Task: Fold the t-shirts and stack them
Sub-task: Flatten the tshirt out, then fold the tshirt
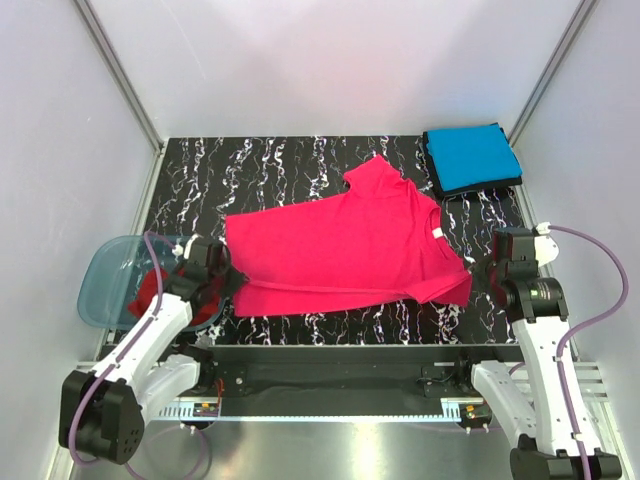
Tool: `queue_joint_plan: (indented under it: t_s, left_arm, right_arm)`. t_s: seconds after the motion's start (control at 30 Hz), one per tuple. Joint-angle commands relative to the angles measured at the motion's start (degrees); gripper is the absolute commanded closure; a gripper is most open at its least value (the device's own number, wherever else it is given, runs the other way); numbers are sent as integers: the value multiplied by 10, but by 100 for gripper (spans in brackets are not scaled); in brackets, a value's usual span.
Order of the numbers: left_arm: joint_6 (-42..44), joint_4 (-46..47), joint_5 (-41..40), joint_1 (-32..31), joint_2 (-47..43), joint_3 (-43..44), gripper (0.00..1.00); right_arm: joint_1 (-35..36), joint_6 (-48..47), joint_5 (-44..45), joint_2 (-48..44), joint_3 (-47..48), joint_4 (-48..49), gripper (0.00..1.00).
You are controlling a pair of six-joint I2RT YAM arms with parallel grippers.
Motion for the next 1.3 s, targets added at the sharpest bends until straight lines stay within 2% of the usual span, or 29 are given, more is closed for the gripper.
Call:
queue_joint_plan:
  t_s: [0.0,0.13,0.37,0.73,1.03,1.27]
  left_arm:
    - [17,30,9,-1,-6,-8,100]
    - [13,30,9,-2,-2,-26,100]
    - [27,23,9,-3,8,-26,100]
    - [-11,-41,-35,-5,3,1,100]
    - [-43,-101,-107,-6,35,35,100]
    - [-66,-110,-129,-6,67,45,100]
  right_arm:
    - [-1,37,43,-4,3,-18,100]
    - [-1,39,46,8,-17,-12,100]
    - [-1,-6,12,74,-46,89,100]
    - [-1,-89,99,257,55,174,100]
    - [-1,-178,-11,365,100,280,100]
    - [-1,-221,-16,414,137,294,99]
